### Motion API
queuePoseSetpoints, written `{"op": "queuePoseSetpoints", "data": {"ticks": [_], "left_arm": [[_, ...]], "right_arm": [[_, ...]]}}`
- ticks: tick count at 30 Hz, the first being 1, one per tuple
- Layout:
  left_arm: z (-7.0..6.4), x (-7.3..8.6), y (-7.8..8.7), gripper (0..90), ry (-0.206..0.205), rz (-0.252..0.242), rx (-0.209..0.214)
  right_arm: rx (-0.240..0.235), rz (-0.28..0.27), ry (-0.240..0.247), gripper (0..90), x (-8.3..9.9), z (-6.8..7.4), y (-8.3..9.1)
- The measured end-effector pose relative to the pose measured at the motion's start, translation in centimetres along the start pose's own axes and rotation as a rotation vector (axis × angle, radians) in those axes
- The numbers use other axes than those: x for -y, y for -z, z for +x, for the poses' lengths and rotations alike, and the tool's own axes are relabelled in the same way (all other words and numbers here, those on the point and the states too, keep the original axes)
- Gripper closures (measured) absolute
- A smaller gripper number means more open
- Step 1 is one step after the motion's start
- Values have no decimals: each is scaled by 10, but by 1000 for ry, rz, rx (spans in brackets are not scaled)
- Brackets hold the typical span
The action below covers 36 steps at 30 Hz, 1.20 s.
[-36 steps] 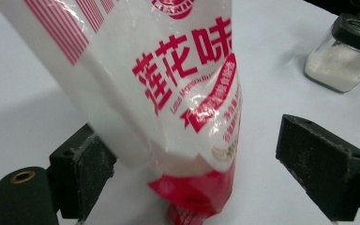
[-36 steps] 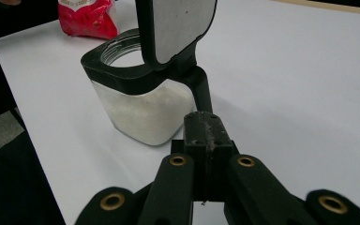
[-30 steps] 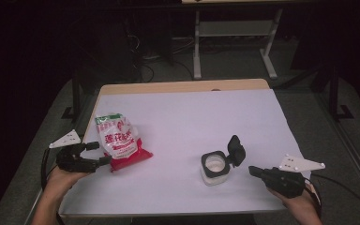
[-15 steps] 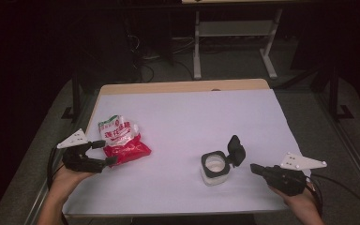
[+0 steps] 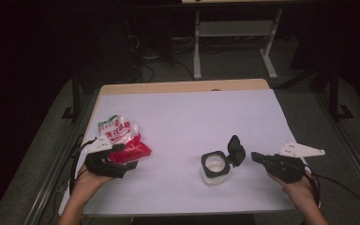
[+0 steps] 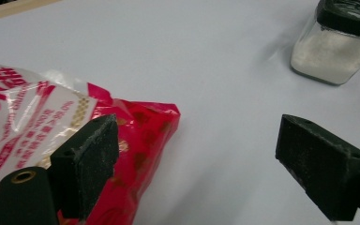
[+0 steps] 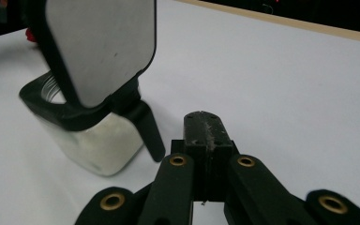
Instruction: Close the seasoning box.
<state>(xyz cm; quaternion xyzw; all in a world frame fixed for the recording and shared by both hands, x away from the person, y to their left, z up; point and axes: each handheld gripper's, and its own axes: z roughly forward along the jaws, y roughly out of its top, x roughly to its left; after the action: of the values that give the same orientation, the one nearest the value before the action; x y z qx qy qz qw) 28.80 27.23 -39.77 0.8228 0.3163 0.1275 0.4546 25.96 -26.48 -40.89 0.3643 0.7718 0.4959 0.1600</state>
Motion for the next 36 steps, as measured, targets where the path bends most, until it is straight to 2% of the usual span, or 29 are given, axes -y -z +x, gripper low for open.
{"op": "queuePoseSetpoints", "data": {"ticks": [4,7,9,11,14,16,22,23,28,36], "left_arm": [[-8,2,-7,136,-17,3,10],[-16,3,-13,136,-34,16,16],[-20,5,-17,136,-28,12,24],[-23,6,-21,135,-42,14,22],[-27,9,-27,135,-30,2,35],[-30,9,-30,135,-43,3,36],[-36,11,-36,136,-57,23,42],[-37,12,-36,136,-67,28,42],[-38,12,-38,136,-63,30,49],[-38,12,-39,136,-62,27,60]], "right_arm": [[-4,0,12,900,-9,-2,-10],[-15,-2,3,900,-16,-1,-17],[-27,-8,7,900,-19,1,-21],[-33,2,24,900,-21,5,-24],[-47,-6,27,900,-23,10,-23],[-47,-12,42,900,-23,13,-22],[-54,-36,38,900,-25,20,-16],[-57,-42,42,900,-26,21,-16],[-81,-69,51,900,-28,28,-13],[-103,-68,66,900,-30,38,-17]]}}
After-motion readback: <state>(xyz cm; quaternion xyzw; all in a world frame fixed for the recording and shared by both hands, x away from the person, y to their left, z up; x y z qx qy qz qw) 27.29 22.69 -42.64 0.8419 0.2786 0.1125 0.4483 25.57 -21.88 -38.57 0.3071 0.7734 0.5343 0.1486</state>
